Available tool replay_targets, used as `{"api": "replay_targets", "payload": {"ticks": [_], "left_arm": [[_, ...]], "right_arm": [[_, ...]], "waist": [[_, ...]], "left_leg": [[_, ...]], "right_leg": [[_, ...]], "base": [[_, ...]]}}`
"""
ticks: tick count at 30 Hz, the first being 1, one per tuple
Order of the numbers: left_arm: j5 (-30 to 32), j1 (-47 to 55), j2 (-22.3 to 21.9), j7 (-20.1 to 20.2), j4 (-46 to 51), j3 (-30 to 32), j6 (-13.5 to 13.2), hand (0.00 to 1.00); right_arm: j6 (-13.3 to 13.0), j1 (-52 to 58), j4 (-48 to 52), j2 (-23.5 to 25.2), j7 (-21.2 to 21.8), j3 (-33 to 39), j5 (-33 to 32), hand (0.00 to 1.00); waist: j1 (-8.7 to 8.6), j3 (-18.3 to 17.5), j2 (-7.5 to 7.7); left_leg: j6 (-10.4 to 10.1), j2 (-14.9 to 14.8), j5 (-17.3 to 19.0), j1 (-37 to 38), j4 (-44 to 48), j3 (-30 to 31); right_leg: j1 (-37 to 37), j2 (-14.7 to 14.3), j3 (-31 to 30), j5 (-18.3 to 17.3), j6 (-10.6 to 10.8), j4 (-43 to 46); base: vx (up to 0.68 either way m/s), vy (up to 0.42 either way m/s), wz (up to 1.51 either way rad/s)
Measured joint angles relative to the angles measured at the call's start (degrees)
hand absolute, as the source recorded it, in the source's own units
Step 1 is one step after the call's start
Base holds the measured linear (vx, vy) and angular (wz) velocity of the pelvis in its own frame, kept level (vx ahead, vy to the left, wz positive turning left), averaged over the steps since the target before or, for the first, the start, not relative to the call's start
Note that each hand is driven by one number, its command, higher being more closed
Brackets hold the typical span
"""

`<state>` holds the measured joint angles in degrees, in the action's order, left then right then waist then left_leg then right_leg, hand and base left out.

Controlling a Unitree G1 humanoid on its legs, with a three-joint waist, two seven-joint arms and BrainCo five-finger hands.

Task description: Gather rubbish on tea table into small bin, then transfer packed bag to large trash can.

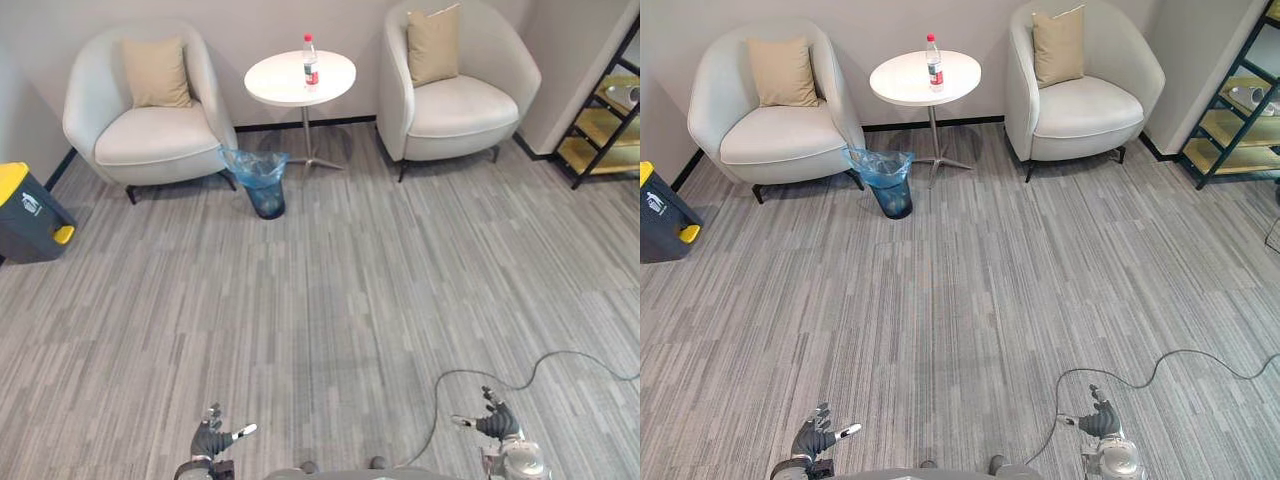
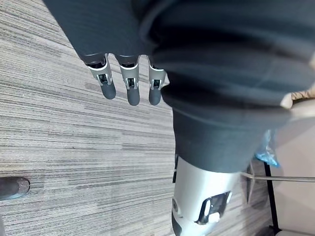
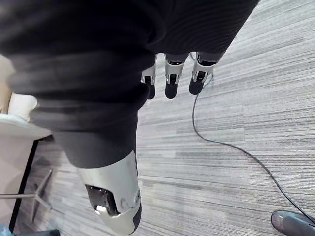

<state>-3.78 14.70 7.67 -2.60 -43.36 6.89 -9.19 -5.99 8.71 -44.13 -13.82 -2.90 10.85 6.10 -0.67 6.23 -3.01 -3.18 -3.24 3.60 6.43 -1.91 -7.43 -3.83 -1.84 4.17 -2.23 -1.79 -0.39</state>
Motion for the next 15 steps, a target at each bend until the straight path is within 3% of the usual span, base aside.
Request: {"api": "replay_targets", "payload": {"ticks": [5,8,9,11,12,13,14,15], "left_arm": [[0.0,0.0,0.0,-0.1,0.4,0.1,0.1,0.00],[-0.1,-0.1,0.0,-0.2,2.6,0.2,0.2,0.00],[-0.2,-0.1,0.0,-0.2,3.2,0.2,0.2,0.00],[-0.2,0.0,0.0,-0.2,3.7,0.2,0.3,0.00],[-0.2,0.1,0.0,-0.2,3.9,0.1,0.4,0.00],[-0.2,0.0,0.0,-0.3,4.5,0.0,0.7,0.00],[-0.2,-0.1,0.0,-0.3,4.7,-0.1,0.8,0.00],[-0.2,-0.7,0.8,-0.7,4.8,-0.6,1.2,0.00]], "right_arm": [[0.2,-1.8,0.0,0.0,-0.7,0.0,-1.4,0.00],[0.2,-3.0,0.0,0.0,-0.7,0.1,-1.5,0.00],[0.3,-3.4,0.0,0.0,-0.8,0.2,-1.6,0.00],[0.3,-3.9,0.1,0.0,-0.9,0.3,-1.9,0.00],[0.5,-3.9,0.1,0.0,-0.9,0.3,-2.1,0.00],[1.0,-3.8,0.1,0.0,-0.9,0.2,-2.3,0.00],[1.1,-4.0,0.1,0.0,-1.0,0.0,-2.7,0.00],[1.6,-4.1,0.1,0.3,-1.0,-0.4,-3.3,0.00]], "waist": [[0.08,0.3,0.30],[0.42,1.0,0.38],[1.45,1.2,0.44],[1.60,1.7,0.80],[1.40,2.5,1.47],[1.29,3.0,1.82],[1.35,3.4,1.28],[1.17,4.7,1.99]], "left_leg": [[0.0,0.1,0.1,-0.7,0.2,-0.7],[1.2,-0.1,2.0,-3.6,3.3,-1.3],[1.6,-0.2,3.5,-5.0,5.4,-2.2],[2.1,0.4,7.1,-7.0,9.6,-2.5],[2.8,1.3,9.8,-7.7,12.6,-2.2],[3.5,2.0,11.7,-7.7,14.1,-2.0],[4.0,2.0,12.4,-7.4,14.7,-1.9],[4.9,2.0,13.5,-6.7,15.5,-1.8]], "right_leg": [[1.0,0.0,-1.0,-0.2,0.2,0.2],[3.7,0.2,-1.8,-1.8,0.9,2.6],[5.8,0.3,-2.6,-3.6,1.1,5.8],[10.3,1.5,-2.9,-9.0,2.7,14.8],[12.7,3.0,-2.4,-12.8,5.0,21.1],[15.0,4.3,-1.9,-14.5,6.5,27.8],[17.2,5.0,-1.0,-14.4,6.6,32.7],[21.6,6.6,1.8,-15.2,7.0,40.6]], "base": [[0.02,-0.003,-0.08],[-0.01,0.013,-0.14],[0.02,0.029,-0.29],[0.04,0.056,-0.10],[0.10,0.071,0.05],[0.13,0.065,-0.02],[0.20,0.051,-0.04],[0.19,0.031,0.00]]}}
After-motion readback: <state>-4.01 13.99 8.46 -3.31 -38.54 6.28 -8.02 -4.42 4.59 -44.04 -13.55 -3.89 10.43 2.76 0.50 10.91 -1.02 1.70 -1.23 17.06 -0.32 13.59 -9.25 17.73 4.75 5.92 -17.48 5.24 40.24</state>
